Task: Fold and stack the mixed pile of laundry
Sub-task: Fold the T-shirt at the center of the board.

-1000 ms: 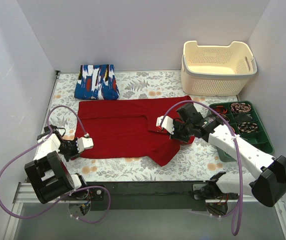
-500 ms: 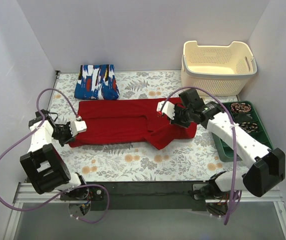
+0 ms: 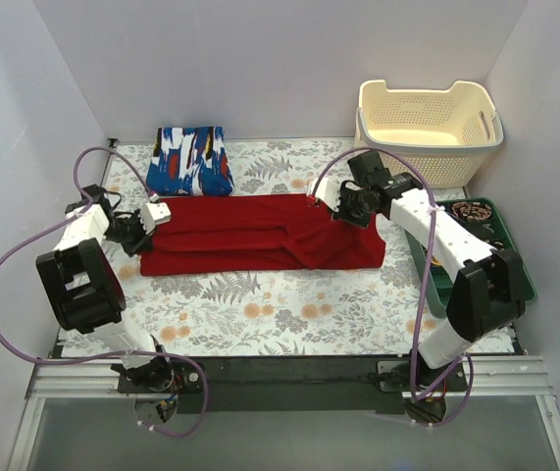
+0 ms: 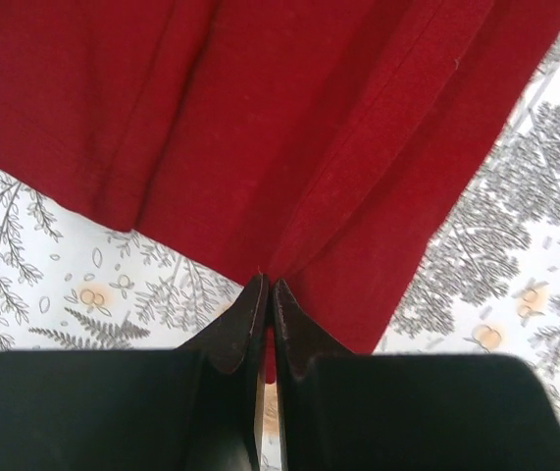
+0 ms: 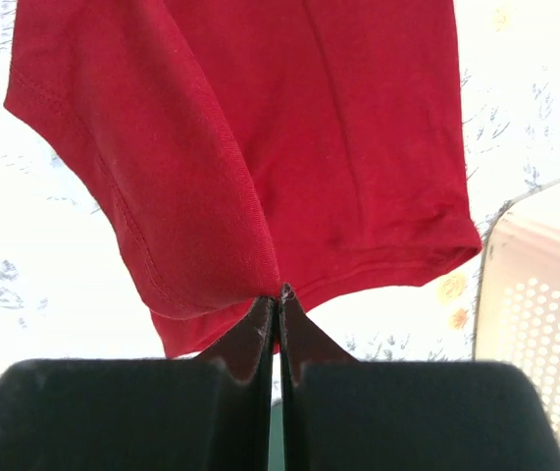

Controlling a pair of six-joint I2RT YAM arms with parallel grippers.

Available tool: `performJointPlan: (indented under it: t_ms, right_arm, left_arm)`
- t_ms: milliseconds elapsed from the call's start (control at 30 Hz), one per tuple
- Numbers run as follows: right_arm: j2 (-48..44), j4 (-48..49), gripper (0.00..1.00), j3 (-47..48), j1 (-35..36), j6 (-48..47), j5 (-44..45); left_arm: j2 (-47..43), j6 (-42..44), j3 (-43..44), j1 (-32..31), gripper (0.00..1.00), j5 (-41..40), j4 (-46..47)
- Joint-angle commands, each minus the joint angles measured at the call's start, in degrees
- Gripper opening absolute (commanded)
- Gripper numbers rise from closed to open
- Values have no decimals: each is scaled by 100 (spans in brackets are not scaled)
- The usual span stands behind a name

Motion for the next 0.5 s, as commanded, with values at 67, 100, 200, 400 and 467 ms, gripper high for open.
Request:
performJointPlan:
  t_ms: [67, 100, 200, 400, 467]
  right_arm:
    - [474, 87, 1, 590, -174, -308, -155]
    - [562, 95, 1, 626, -191, -326, -155]
    - [685, 95, 1, 652, -270, -334, -173]
    - [843, 113, 1, 670, -384, -352, -191]
    - [896, 113, 1, 722, -411, -361, -208]
  left_arm:
    - [378, -436, 437, -213, 0, -38, 456]
    - [413, -471, 464, -266, 0, -64, 465]
    - [536, -551, 543, -389, 0, -134, 597]
    - [791, -586, 727, -469, 0, -231, 667]
    - [852, -586, 745, -468, 0, -284, 702]
